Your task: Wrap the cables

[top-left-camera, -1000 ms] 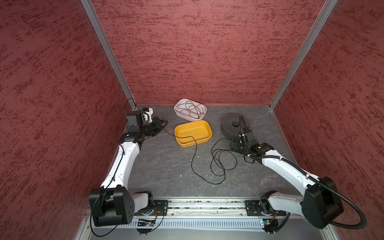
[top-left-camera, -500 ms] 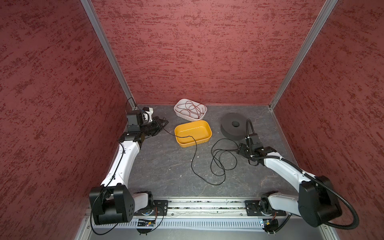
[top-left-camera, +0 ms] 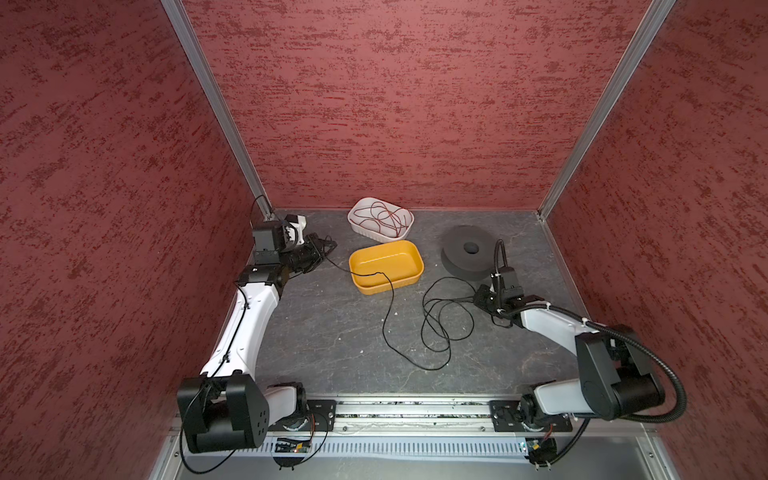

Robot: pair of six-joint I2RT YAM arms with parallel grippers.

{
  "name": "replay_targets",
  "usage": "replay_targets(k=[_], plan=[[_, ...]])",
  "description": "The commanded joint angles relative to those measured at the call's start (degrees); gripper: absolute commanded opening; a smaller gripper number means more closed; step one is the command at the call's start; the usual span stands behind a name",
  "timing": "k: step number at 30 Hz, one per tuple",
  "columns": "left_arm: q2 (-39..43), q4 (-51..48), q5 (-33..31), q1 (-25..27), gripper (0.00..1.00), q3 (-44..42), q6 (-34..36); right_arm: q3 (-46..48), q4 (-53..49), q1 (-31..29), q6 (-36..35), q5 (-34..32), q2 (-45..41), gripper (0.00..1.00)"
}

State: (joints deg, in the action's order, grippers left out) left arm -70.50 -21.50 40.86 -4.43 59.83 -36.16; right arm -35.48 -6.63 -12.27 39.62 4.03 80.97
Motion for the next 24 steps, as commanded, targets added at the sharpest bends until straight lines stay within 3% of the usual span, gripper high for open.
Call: replay_targets(k=[1, 5, 9, 12, 15, 19, 21, 24], plan=[[1.2, 0.0, -0.4, 0.2, 0.00, 0.0, 1.1, 0.3, 3.8, 0.2, 0.0, 1.0, 0.4, 0.18], [1.1, -0.2, -0.4, 0.2, 0.00, 0.0, 1.0, -1.5, 1.0, 0.2, -3.4, -1.6, -0.9, 0.01], [1.2, 0.0, -0.6, 0.4, 0.00, 0.1, 0.7, -3.0, -0.8, 0.2, -6.9, -2.2, -3.7, 0.01], [1.2, 0.0, -0.8, 0.7, 0.00, 0.1, 0.7, -5.2, -2.9, 0.2, -8.8, -1.2, -2.8, 0.15], [1.1, -0.2, -0.8, 1.0, 0.00, 0.3, 0.7, -7.0, -3.9, -0.2, -9.9, 0.9, -2.0, 0.41], [1.5, -0.8, -1.2, 1.0, 0.00, 0.4, 1.1, -9.0, -7.1, -3.4, -12.6, -3.5, -5.0, 0.68], [1.4, -0.7, -1.3, 1.0, 0.00, 0.4, 1.1, -10.6, -9.3, -5.6, -14.6, -5.2, -6.2, 0.72], [1.1, -0.8, -1.2, 1.1, 0.00, 0.7, 1.0, -13.3, -11.8, -8.9, -18.1, -2.2, -6.1, 0.68]])
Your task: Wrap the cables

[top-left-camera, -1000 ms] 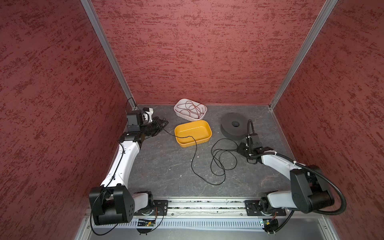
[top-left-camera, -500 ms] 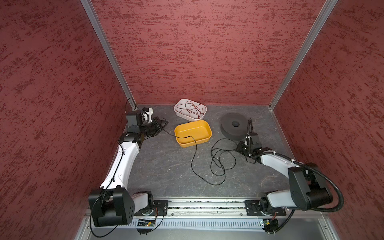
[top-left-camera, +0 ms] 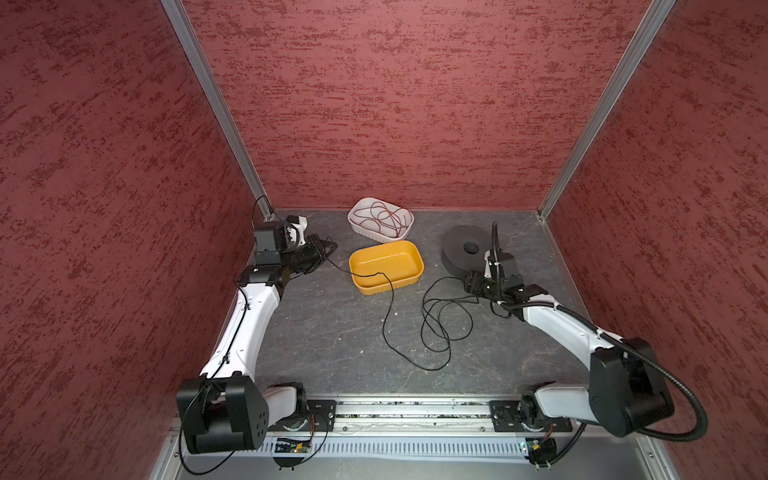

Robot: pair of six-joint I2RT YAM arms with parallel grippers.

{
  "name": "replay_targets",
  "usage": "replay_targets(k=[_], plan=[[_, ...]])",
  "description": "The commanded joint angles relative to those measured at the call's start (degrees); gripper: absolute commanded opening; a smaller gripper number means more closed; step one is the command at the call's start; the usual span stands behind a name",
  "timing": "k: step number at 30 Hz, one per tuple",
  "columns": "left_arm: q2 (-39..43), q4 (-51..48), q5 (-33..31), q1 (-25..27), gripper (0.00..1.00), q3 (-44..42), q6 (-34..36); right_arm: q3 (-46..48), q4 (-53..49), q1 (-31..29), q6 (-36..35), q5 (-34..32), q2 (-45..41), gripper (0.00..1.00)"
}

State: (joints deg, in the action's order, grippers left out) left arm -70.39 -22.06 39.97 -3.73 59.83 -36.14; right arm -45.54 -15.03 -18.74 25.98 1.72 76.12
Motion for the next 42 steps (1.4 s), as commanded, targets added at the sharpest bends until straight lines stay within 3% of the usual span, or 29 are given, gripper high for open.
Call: replay_targets(k=[1, 8, 11, 17, 32, 42], plan=[[0.9, -0.2, -0.2, 0.5, 0.00, 0.7, 1.0, -4.3, -4.4, -4.0, -5.5, 1.2, -0.6, 0.67], [0.8, 0.0, -0.5, 1.0, 0.00, 0.6, 0.9, -7.8, -6.4, -14.6, -6.5, 5.8, 5.6, 0.56], [1.0, -0.1, -0.5, 1.0, 0.00, 0.5, 0.9, -7.0, -4.7, -17.5, -4.3, 6.2, 9.7, 0.48], [1.2, -2.0, -0.6, 0.9, 0.00, 1.3, 1.9, -4.6, -1.2, -22.3, -2.3, 6.6, 13.8, 0.41], [0.7, -1.3, -0.7, 1.2, 0.00, 1.1, 1.7, -7.4, 0.5, -23.3, -4.6, 1.8, 21.9, 0.35], [0.6, -1.2, -0.7, 1.2, 0.00, 0.7, 2.0, -9.6, -0.3, -23.9, -5.5, -0.1, 22.2, 0.31]])
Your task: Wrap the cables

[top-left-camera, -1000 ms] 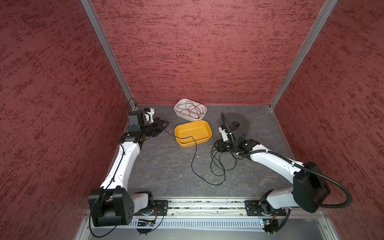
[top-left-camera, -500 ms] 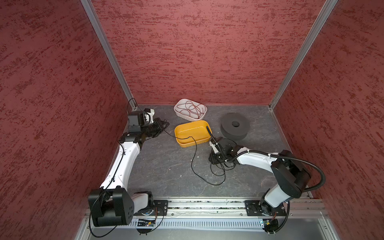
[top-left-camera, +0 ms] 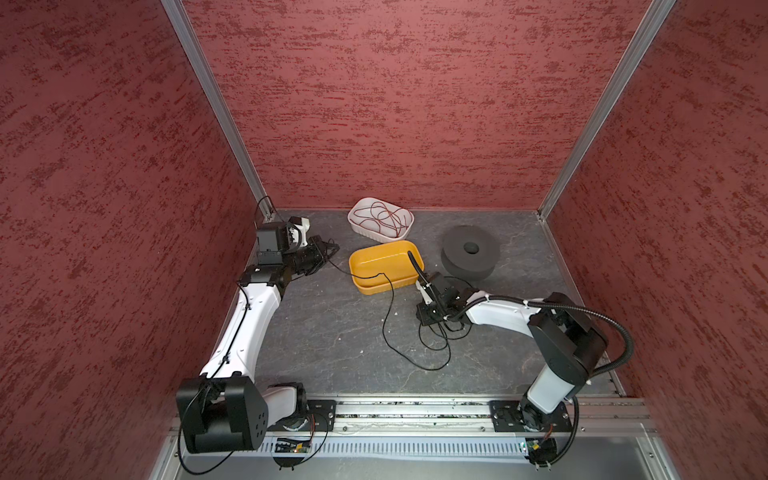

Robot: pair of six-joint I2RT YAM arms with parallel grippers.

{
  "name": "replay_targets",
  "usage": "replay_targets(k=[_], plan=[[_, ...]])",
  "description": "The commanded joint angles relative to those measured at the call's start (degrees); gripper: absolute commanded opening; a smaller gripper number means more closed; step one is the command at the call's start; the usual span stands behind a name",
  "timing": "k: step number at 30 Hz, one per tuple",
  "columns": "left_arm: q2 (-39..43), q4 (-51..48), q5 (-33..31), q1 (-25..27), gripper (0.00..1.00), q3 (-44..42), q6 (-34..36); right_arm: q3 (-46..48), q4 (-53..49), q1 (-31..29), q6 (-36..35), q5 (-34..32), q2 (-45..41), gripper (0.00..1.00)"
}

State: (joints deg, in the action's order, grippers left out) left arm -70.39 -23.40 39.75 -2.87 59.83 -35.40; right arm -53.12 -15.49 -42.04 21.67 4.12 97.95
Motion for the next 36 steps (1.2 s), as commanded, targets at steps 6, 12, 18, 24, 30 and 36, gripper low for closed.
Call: replay_targets(k=[6, 12, 18, 24, 30, 36], plan=[[0.5, 1.1, -0.6, 0.3, 0.00, 0.0, 0.8, -4.2, -0.5, -0.7, -1.2, -4.3, 2.8, 0.29], [0.7, 1.2, -0.5, 0.3, 0.00, -0.4, 0.5, -2.6, 0.5, -0.7, -0.3, -5.9, 2.7, 0.28], [0.6, 1.3, -0.5, 0.3, 0.00, -0.7, 0.4, -1.6, 0.2, -0.7, 0.2, -6.4, 2.0, 0.27], [0.5, 1.5, -0.6, 0.4, 0.00, -1.0, 0.3, -0.7, 0.5, -0.8, -0.9, -3.8, 1.1, 0.27], [1.0, 1.5, -0.6, 0.4, 0.00, -1.3, 0.4, -2.2, 0.2, -0.9, -1.5, -3.5, 3.6, 0.23], [1.5, 0.9, -0.7, 0.3, 0.00, -1.2, 0.8, -2.7, 0.5, -1.2, -1.6, -6.5, 6.0, 0.11]])
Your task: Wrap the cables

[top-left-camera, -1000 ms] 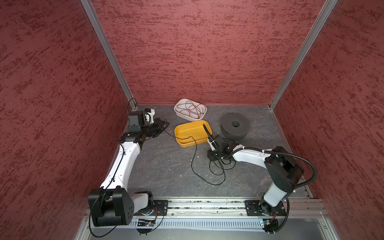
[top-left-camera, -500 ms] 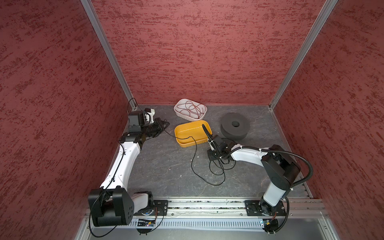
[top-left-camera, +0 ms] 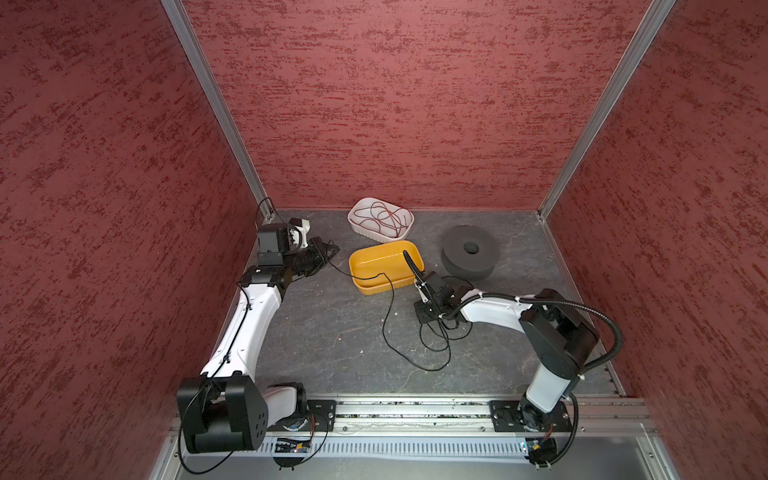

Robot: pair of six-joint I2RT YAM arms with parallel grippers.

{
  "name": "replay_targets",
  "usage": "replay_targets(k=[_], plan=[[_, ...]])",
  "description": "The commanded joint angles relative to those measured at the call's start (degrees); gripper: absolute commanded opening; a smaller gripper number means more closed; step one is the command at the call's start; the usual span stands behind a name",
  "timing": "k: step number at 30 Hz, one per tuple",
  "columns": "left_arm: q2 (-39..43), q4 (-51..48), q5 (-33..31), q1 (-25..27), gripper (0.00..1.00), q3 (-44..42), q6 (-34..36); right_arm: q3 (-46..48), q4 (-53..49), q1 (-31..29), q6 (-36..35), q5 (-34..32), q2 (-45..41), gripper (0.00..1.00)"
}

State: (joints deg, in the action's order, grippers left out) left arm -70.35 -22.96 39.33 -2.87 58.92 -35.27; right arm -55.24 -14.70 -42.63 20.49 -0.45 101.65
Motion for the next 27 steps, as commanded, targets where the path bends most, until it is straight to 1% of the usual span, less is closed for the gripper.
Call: replay_targets(k=[1, 4, 8, 13, 19, 22, 24, 27], plan=[[1.5, 0.5, -0.4, 0.3, 0.00, -0.3, 0.6, -0.8, -0.3, -0.7, -0.5, -2.0, 2.4, 0.06], [1.5, 0.5, -0.3, 0.3, 0.00, -0.2, 0.7, -0.6, 1.5, -0.7, 0.0, -0.3, 0.2, 0.00], [1.5, 0.5, -0.3, 0.2, 0.00, -0.1, 0.8, 0.7, 5.4, -0.1, -0.9, 4.8, -7.4, 0.00], [1.9, 0.1, 0.1, 0.1, 0.00, 0.1, 1.2, 0.3, 5.6, 1.7, -2.8, 8.7, -19.8, 0.00], [2.8, -1.8, -0.5, -0.3, 0.00, 1.6, 2.0, -0.5, 4.8, 7.6, -0.9, 13.2, -32.1, 0.00], [3.0, -5.4, -2.1, -0.3, 0.00, 3.9, 3.5, -2.7, 0.1, 11.9, -0.5, 11.2, -36.9, 0.00], [3.4, -8.7, -3.6, -0.2, 0.00, 6.0, 4.8, -5.9, -5.5, 16.2, -0.5, 9.2, -39.0, 0.00], [4.6, -14.4, -8.8, 0.1, 0.00, 9.9, 7.4, -9.7, -12.5, 22.5, -0.9, 5.9, -41.8, 0.00]])
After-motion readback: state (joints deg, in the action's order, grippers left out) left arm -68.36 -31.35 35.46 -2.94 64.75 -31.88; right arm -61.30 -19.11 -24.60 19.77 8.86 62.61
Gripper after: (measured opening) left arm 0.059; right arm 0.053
